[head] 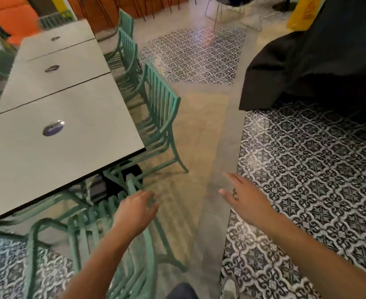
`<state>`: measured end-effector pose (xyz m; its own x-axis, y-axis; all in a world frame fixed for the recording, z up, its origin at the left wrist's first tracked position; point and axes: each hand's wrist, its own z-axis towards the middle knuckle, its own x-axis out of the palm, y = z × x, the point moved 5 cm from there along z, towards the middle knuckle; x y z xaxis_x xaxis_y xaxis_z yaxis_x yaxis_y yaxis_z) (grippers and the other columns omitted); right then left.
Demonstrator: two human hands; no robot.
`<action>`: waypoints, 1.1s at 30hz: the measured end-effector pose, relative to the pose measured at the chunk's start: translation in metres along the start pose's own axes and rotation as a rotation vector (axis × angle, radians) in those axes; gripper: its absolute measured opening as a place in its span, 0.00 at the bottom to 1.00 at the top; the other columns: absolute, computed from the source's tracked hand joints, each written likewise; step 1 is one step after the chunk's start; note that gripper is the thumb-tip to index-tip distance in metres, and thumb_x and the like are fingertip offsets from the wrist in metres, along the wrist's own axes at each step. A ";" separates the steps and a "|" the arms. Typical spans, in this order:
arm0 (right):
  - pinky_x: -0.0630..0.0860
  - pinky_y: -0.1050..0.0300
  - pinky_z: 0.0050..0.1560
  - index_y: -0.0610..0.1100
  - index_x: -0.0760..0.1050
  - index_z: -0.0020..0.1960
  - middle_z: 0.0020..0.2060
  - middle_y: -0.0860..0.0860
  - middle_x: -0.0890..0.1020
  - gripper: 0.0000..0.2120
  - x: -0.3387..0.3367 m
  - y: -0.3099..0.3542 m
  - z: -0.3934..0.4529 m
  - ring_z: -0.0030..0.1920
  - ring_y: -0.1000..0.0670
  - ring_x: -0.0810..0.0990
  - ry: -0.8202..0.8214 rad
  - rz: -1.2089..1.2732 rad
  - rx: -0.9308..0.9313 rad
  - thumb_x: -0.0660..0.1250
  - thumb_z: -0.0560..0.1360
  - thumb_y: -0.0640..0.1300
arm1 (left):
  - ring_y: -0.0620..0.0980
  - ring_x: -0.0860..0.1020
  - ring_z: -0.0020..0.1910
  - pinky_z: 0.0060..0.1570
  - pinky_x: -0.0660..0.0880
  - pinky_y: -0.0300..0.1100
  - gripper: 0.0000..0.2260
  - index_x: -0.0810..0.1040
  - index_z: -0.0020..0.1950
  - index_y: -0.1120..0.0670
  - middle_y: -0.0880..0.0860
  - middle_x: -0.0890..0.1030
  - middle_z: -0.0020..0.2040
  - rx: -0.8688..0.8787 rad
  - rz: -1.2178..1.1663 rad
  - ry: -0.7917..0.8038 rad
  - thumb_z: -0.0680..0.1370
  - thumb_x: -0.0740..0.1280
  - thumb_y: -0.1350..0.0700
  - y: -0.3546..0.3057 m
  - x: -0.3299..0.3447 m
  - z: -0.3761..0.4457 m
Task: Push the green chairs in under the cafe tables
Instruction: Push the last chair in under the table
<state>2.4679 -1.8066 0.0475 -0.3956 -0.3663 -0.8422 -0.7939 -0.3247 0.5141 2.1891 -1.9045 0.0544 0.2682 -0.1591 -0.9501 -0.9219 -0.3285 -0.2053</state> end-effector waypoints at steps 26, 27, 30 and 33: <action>0.61 0.56 0.69 0.52 0.55 0.77 0.74 0.54 0.63 0.30 -0.200 -0.121 0.566 0.72 0.52 0.60 0.152 -0.110 -0.394 0.55 0.79 0.60 | 0.54 0.73 0.60 0.57 0.70 0.51 0.20 0.70 0.68 0.51 0.51 0.74 0.62 -0.410 -0.072 -0.242 0.77 0.62 0.46 -0.148 -0.088 0.521; 0.60 0.57 0.69 0.52 0.54 0.77 0.74 0.54 0.63 0.29 -0.205 -0.123 0.592 0.72 0.53 0.59 0.159 -0.118 -0.435 0.55 0.79 0.60 | 0.54 0.73 0.60 0.57 0.70 0.50 0.20 0.70 0.68 0.51 0.51 0.74 0.62 -0.459 -0.069 -0.262 0.77 0.62 0.47 -0.148 -0.089 0.537; 0.59 0.58 0.69 0.51 0.54 0.78 0.74 0.55 0.62 0.29 -0.223 -0.125 0.670 0.73 0.53 0.58 0.207 -0.147 -0.549 0.55 0.80 0.58 | 0.55 0.73 0.59 0.56 0.70 0.51 0.21 0.69 0.67 0.50 0.52 0.74 0.61 -0.648 -0.046 -0.266 0.76 0.62 0.46 -0.147 -0.083 0.577; 0.57 0.58 0.70 0.51 0.54 0.77 0.75 0.54 0.61 0.28 -0.240 -0.118 0.735 0.73 0.52 0.58 0.305 -0.190 -0.662 0.56 0.80 0.57 | 0.57 0.74 0.57 0.55 0.71 0.53 0.21 0.68 0.68 0.51 0.53 0.73 0.61 -0.823 -0.120 -0.274 0.76 0.60 0.47 -0.148 -0.078 0.606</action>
<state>2.3168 -1.0394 0.0697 -0.0578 -0.4453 -0.8935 -0.3547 -0.8275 0.4353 2.1356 -1.2790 0.0170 0.1766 0.1148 -0.9776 -0.3689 -0.9131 -0.1738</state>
